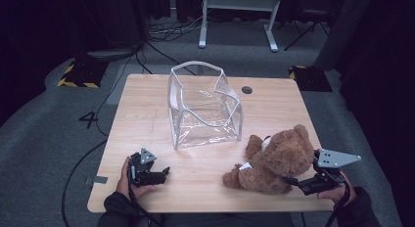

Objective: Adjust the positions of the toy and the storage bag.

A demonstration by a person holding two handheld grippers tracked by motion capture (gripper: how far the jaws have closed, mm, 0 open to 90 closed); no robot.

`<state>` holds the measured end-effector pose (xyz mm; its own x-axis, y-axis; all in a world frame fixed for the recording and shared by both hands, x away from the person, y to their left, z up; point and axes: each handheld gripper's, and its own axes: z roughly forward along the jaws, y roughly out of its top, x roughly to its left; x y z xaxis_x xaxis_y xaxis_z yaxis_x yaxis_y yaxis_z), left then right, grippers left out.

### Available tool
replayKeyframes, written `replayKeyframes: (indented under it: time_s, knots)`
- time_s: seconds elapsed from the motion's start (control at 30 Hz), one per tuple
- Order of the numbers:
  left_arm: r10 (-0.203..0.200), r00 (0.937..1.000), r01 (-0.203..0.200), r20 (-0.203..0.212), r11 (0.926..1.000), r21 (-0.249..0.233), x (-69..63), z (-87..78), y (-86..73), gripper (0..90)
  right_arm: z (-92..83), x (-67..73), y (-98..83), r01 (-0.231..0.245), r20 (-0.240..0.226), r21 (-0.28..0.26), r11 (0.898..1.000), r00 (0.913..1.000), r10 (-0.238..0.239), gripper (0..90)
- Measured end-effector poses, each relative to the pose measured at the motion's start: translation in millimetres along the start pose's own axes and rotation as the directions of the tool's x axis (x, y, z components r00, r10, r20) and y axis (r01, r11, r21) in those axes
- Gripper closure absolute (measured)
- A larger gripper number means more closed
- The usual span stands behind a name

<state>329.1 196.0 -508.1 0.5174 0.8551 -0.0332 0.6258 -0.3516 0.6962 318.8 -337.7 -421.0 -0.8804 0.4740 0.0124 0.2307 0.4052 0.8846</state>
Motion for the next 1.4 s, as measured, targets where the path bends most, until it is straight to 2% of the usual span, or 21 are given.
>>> replayKeyframes:
  time_s: [0.03, 0.13, 0.3, 0.5, 0.57, 0.6, 0.63, 0.7, 0.73, 0.77, 0.9, 0.97, 1.0, 1.03, 1.07, 1.1, 1.17, 1.27, 1.3, 1.33, 1.4]
  knots:
    - [0.01, 0.9999, -0.01, 0.002, 0.9999, -0.005, -0.4, -2.3, 2.6, 16.6, 5.1, 0.1, 2.7, 0.001, 0.009, 0.004, 1.0, 1.0, -0.001, 11.9]
    - [0.002, 1.0, -0.002, 0.005, 0.9991, -0.043, 0.4, -11.0, 9.4, 16.1, 10.6, -0.4, 4.9, -0.002, 0.021, 0.007, 1.0, 0.9998, 0.002, 11.2]
    - [-0.037, 0.9993, 0.037, 0.007, 0.9921, -0.119, 3.0, -27.9, 23.5, 16.0, 15.3, -0.1, 6.3, 0.007, 0.039, 0.006, 1.0, 0.9992, -0.007, 14.9]
    - [-0.017, 0.9995, 0.012, -0.027, 0.9825, -0.186, -1.5, -44.3, 48.7, 16.2, 19.2, 2.5, 8.3, 0.028, 0.074, 0.016, 0.999, 0.9968, -0.029, 24.9]
    - [-0.022, 0.9997, 0.018, -0.014, 0.971, -0.238, -3.6, -51.3, 62.7, 16.2, 19.8, 3.1, 8.4, 0.036, 0.078, 0.019, 0.999, 0.9963, -0.038, 29.3]
    - [-0.012, 0.9998, 0.007, -0.017, 0.9664, -0.257, -4.6, -54.5, 69.0, 16.2, 19.7, 3.3, 8.4, 0.04, 0.081, 0.02, 0.999, 0.9959, -0.041, 31.6]
    - [-0.012, 0.9998, 0.007, -0.017, 0.9664, -0.257, -4.6, -54.5, 69.0, 16.3, 19.7, 3.3, 8.4, 0.04, 0.081, 0.02, 0.999, 0.9959, -0.041, 31.6]
    - [-0.008, 0.9989, -0.006, -0.046, 0.9565, -0.292, -6.7, -62.1, 84.4, 16.7, 19.4, 3.0, 7.5, 0.042, 0.081, 0.015, 0.999, 0.9958, -0.043, 37.2]
    - [-0.017, 0.999, 0.003, -0.041, 0.9462, -0.324, -7.2, -67.9, 96.7, 16.9, 19.4, 2.9, 7.0, 0.046, 0.08, 0.013, 0.999, 0.9957, -0.047, 38.3]
    - [-0.017, 0.999, 0.003, -0.041, 0.9462, -0.324, -7.2, -67.9, 96.7, 17.0, 19.4, 3.0, 6.8, 0.049, 0.081, 0.012, 0.999, 0.9955, -0.05, 39.4]
    - [0.001, 0.9996, -0.012, -0.03, 0.9246, -0.381, -11.6, -80.5, 129.1, 17.0, 18.6, 4.0, 6.2, 0.06, 0.079, 0.012, 0.998, 0.9951, -0.06, 42.3]
    - [0.006, 0.9999, -0.009, -0.008, 0.915, -0.403, -13.7, -84.4, 143.3, 17.0, 18.0, 4.4, 5.9, 0.065, 0.075, 0.01, 0.998, 0.995, -0.065, 44.6]
    - [0.008, 0.9999, -0.01, -0.006, 0.9133, -0.407, -14.5, -85.2, 148.4, 17.0, 17.9, 4.5, 5.8, 0.069, 0.076, 0.01, 0.998, 0.9947, -0.069, 45.3]
    - [0.021, 0.9996, -0.026, -0.017, 0.9149, -0.403, -17.0, -83.6, 161.9, 17.0, 18.0, 4.4, 5.6, 0.069, 0.075, 0.008, 0.998, 0.9948, -0.07, 46.2]
    - [0.021, 0.9996, -0.026, -0.017, 0.9149, -0.403, -17.0, -83.6, 161.9, 17.0, 18.0, 4.4, 5.6, 0.069, 0.075, 0.008, 0.998, 0.9948, -0.07, 46.2]
    - [0.025, 0.9996, -0.029, -0.015, 0.9199, -0.391, -17.9, -79.5, 172.7, 17.1, 18.1, 4.6, 5.7, 0.068, 0.074, 0.008, 0.998, 0.9949, -0.069, 46.9]
    - [0.022, 0.9996, -0.027, -0.017, 0.9274, -0.373, -17.8, -72.9, 182.8, 17.8, 18.0, 4.8, 5.7, 0.07, 0.074, 0.009, 0.998, 0.9948, -0.07, 47.1]
    - [-0.017, 0.9997, 0.01, -0.018, 0.9375, -0.348, -12.7, -60.6, 197.3, 19.6, 17.5, 4.6, 5.6, 0.07, 0.072, 0.011, 0.997, 0.9949, -0.071, 47.2]
    - [-0.017, 0.9997, 0.01, -0.018, 0.9375, -0.348, -12.7, -60.6, 197.3, 19.7, 17.3, 4.5, 5.5, 0.07, 0.072, 0.011, 0.997, 0.9949, -0.071, 47.2]
    - [-0.053, 0.9986, 0.047, -0.009, 0.9462, -0.32, -6.0, -51.1, 208.2, 19.8, 16.9, 4.6, 5.3, 0.069, 0.071, 0.012, 0.998, 0.995, -0.07, 47.2]
    - [-0.071, 0.9974, 0.069, 0.003, 0.9483, -0.31, -3.1, -46.6, 213.9, 19.8, 16.5, 4.5, 5.1, 0.071, 0.071, 0.012, 0.997, 0.9949, -0.072, 47.0]
